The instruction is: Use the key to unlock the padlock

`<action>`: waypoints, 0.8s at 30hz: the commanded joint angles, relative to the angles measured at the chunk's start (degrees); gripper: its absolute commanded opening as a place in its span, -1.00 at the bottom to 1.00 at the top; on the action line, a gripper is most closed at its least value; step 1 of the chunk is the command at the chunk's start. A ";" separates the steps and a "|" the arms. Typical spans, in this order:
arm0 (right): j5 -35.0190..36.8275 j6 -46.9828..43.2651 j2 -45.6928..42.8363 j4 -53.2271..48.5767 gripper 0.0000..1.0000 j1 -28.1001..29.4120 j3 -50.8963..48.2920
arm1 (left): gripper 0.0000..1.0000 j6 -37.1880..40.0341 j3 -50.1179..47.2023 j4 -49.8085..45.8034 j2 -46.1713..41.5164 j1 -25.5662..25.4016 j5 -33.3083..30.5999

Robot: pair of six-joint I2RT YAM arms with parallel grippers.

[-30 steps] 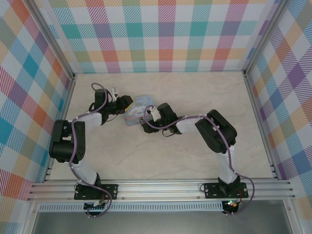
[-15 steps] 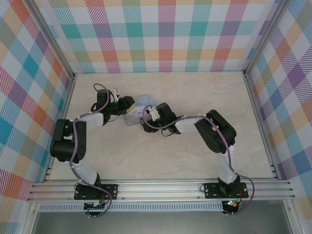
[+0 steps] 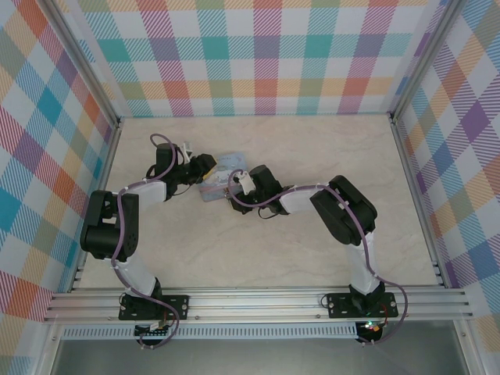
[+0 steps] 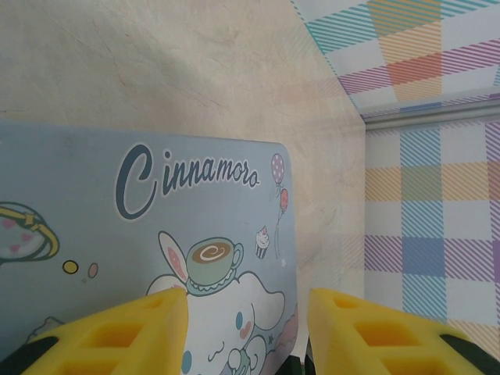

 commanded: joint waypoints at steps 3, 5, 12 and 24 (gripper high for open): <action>6.49 1.54 -2.72 1.53 -0.83 0.43 -2.85 | -0.12 0.78 -1.82 0.20 -0.78 -0.83 -1.18; 8.85 2.54 -3.35 -0.22 -0.85 0.43 -2.76 | -0.12 0.90 -2.61 0.07 -1.28 -1.05 -1.10; 18.96 6.94 -5.85 -6.23 -0.88 0.43 -3.24 | -0.12 0.62 -6.88 -0.09 -4.98 -2.85 -2.90; 19.56 14.36 -6.67 -10.03 -0.88 -0.12 -1.03 | -0.11 -0.39 -11.30 0.42 -8.08 -6.41 -5.22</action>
